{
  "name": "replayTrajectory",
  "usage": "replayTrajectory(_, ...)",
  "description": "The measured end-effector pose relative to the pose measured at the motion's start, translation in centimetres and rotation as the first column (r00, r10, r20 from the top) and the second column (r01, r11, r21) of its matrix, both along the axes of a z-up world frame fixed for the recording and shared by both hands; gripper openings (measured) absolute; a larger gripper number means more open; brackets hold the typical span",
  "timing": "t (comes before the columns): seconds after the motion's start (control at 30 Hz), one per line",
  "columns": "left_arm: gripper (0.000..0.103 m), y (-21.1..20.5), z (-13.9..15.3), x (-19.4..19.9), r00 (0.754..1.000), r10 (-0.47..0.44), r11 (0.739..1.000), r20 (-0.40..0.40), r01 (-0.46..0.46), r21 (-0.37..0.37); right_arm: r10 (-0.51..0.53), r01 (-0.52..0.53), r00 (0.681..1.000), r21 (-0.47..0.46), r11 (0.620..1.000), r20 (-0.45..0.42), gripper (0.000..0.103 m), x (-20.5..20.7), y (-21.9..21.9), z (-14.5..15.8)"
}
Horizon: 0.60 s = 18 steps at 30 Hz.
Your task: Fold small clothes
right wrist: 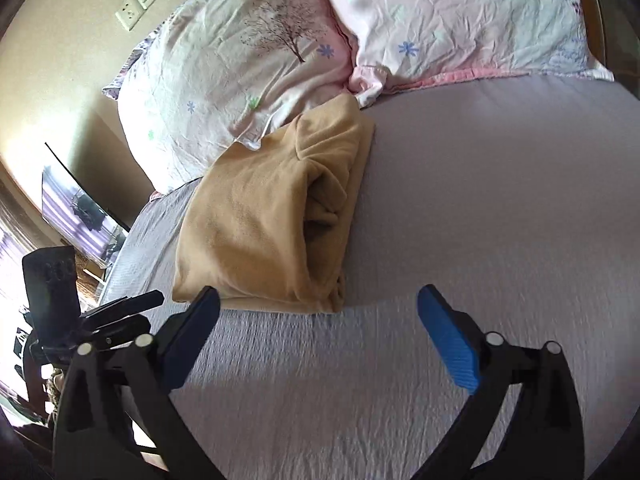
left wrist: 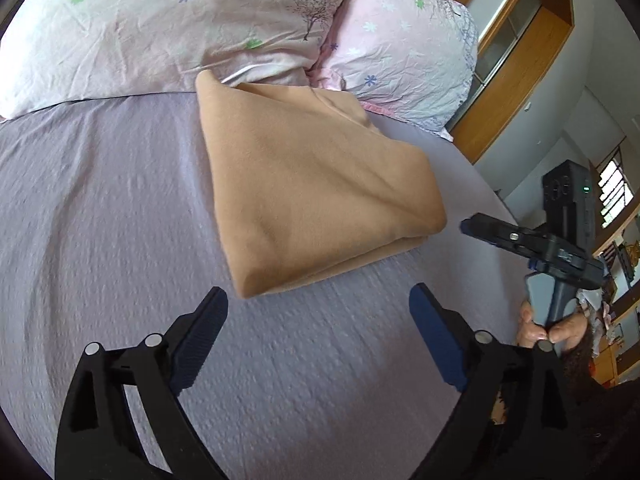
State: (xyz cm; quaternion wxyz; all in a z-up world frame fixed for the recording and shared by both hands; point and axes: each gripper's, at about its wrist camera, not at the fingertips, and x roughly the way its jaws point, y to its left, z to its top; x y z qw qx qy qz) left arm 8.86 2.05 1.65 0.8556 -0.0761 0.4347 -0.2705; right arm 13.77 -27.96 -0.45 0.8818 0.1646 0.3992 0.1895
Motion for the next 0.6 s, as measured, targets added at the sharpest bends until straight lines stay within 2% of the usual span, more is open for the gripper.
replayTrajectory(0.17, 0.098, -0.7, -1.1, 0.0, 0.997, 0.071, 0.988, -0.016, -0.068, 0.139, 0.028, -0.035, 0.999, -0.196, 0.98, -0.039, 0.1, -0.7, 3.3, -0.9)
replayTrajectory(0.3, 0.101, -1.3, -2.2, 0.3, 0.991, 0.133, 0.949, -0.001, -0.127, 0.289, 0.028, -0.046, 0.997, -0.295, 0.954, -0.066, 0.1, -0.8, 5.2, -2.4)
replayTrajectory(0.47, 0.102, -1.7, -2.6, 0.4, 0.991, 0.13, 0.928, 0.031, -0.132, 0.348, 0.023, -0.047, 0.997, -0.353, 0.935, -0.072, 0.101, -1.2, 6.2, -3.2)
replayTrajectory(0.6, 0.102, -2.2, -2.8, 0.4, 0.989, 0.139, 0.904, 0.054, -0.149, 0.4, 0.002, -0.03, 0.998, -0.447, 0.894, -0.063, 0.101, -1.7, 7.1, -3.6)
